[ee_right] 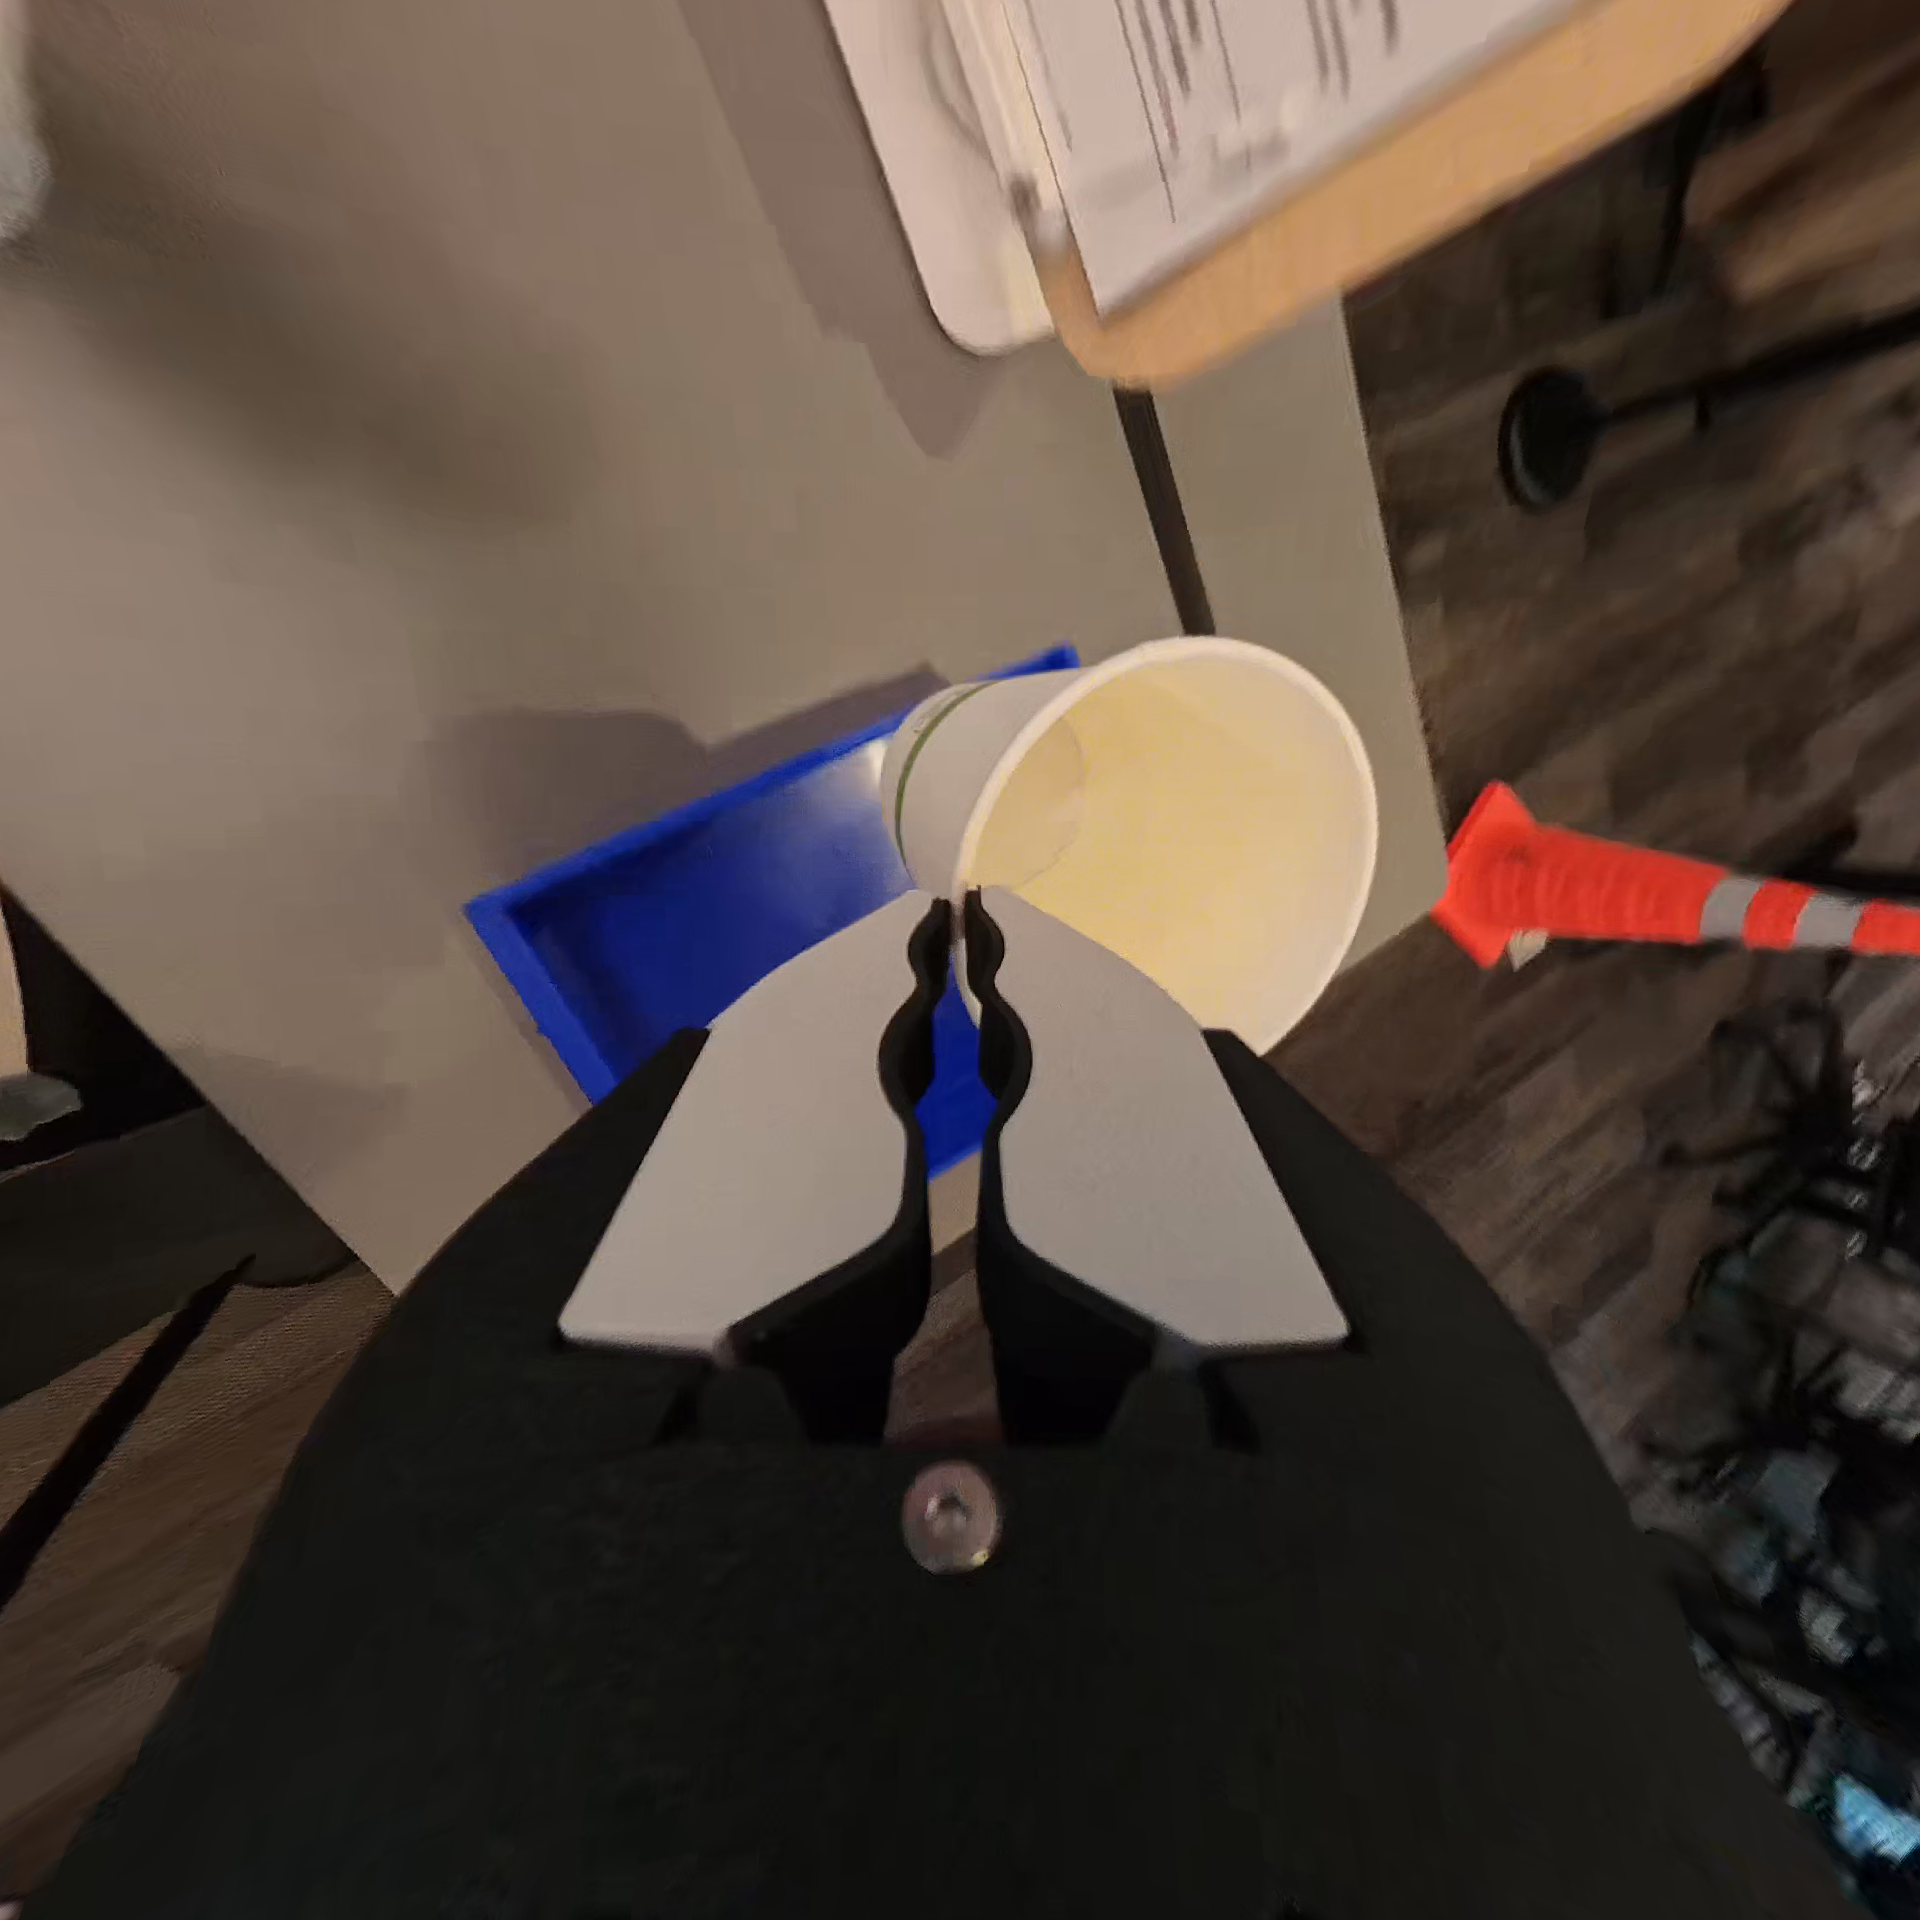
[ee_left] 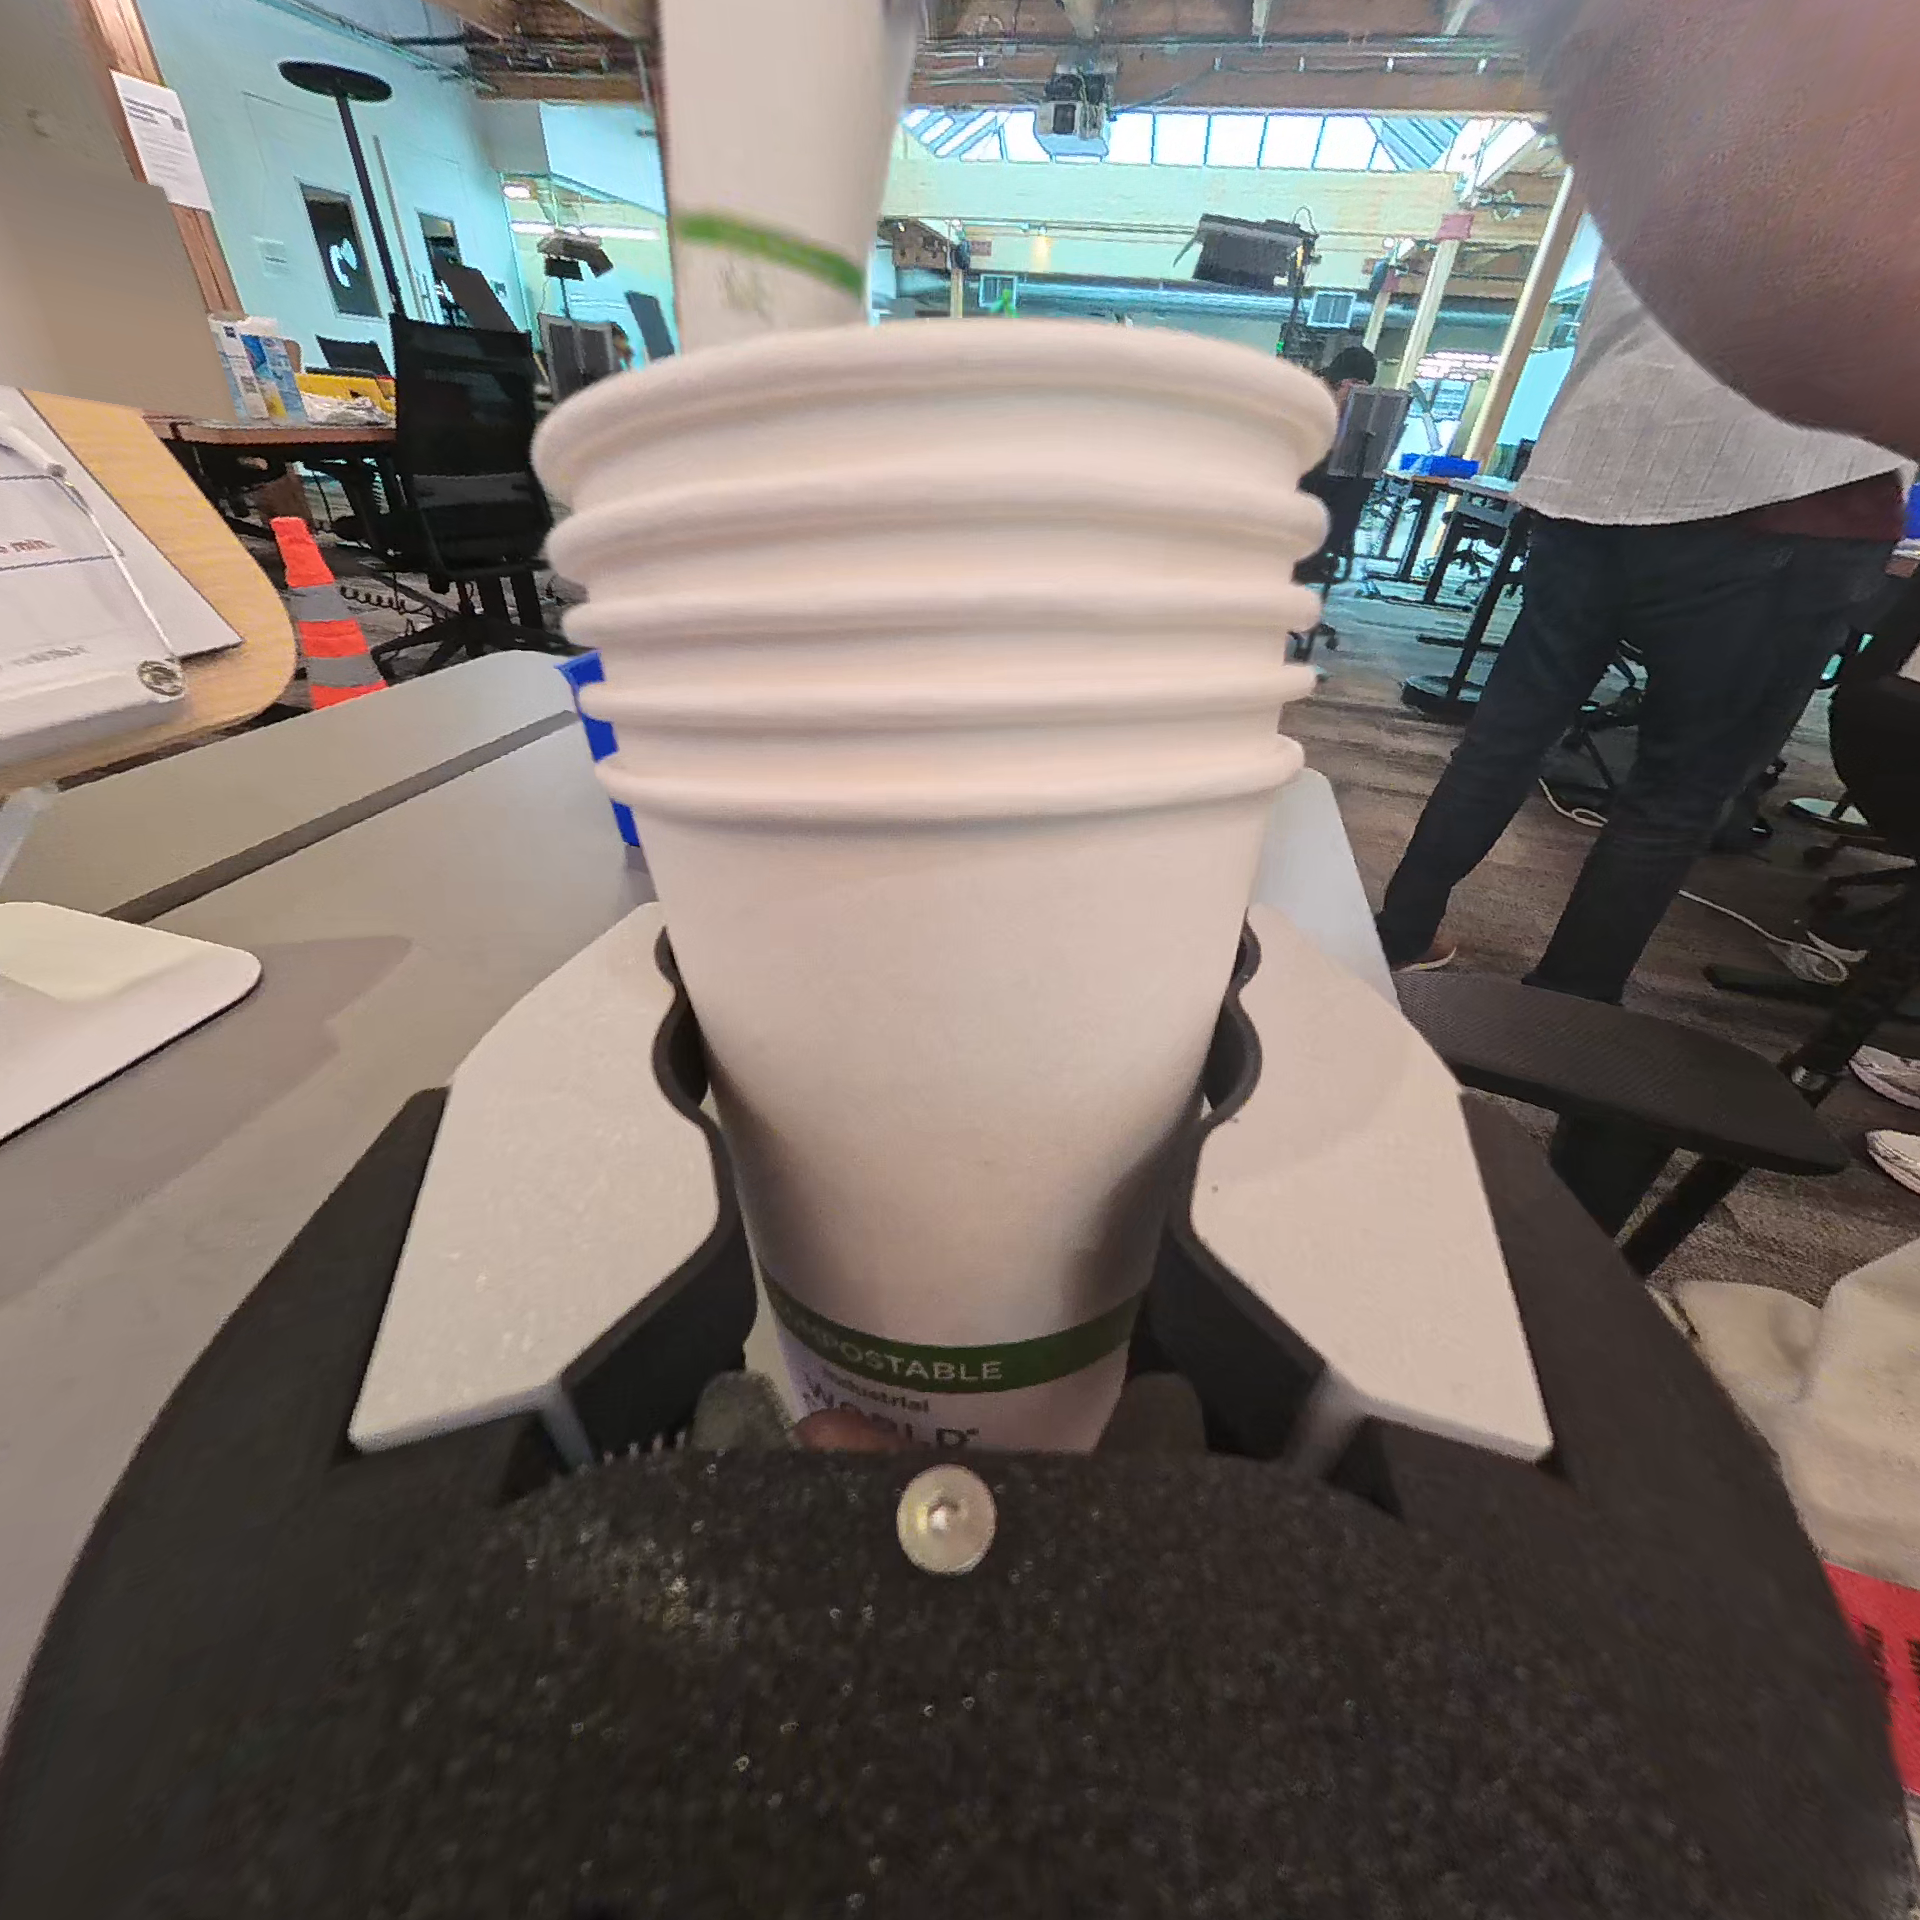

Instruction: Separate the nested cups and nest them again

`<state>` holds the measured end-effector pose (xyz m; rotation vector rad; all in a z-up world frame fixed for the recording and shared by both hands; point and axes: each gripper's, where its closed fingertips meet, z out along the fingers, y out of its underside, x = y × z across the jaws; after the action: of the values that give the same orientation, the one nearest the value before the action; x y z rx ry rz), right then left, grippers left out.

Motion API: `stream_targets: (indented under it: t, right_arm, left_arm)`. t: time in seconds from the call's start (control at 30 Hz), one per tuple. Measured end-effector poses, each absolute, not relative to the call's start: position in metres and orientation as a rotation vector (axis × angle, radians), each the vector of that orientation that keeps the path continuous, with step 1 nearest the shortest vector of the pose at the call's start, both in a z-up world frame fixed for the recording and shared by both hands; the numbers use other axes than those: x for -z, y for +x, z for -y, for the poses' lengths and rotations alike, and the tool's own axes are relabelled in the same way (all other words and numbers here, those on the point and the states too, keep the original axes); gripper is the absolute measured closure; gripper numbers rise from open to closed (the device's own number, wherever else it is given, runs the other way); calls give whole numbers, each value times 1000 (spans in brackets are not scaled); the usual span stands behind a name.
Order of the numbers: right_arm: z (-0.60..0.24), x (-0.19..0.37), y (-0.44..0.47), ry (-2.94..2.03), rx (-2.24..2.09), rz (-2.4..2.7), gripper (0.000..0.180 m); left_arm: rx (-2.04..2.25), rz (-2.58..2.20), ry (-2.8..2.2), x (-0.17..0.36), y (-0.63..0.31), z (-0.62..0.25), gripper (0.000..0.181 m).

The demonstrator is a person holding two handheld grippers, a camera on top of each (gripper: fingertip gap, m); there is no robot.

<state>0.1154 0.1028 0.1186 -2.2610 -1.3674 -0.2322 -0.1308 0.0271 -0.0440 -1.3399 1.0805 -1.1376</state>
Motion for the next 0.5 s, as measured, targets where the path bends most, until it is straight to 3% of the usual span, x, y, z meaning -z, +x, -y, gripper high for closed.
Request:
stream_targets:
  t: [0.27, 0.5]
  right_arm:
    - [-137, -9, 210, -2518, 269, 1167, 177]
    - [-160, 55, 233, -2616, 222, 1109, 176]
  left_arm:
    - [1125, -1052, -1325, 41, -130, -29, 85]
    - [1126, -1051, -1326, 42, -130, -31, 85]
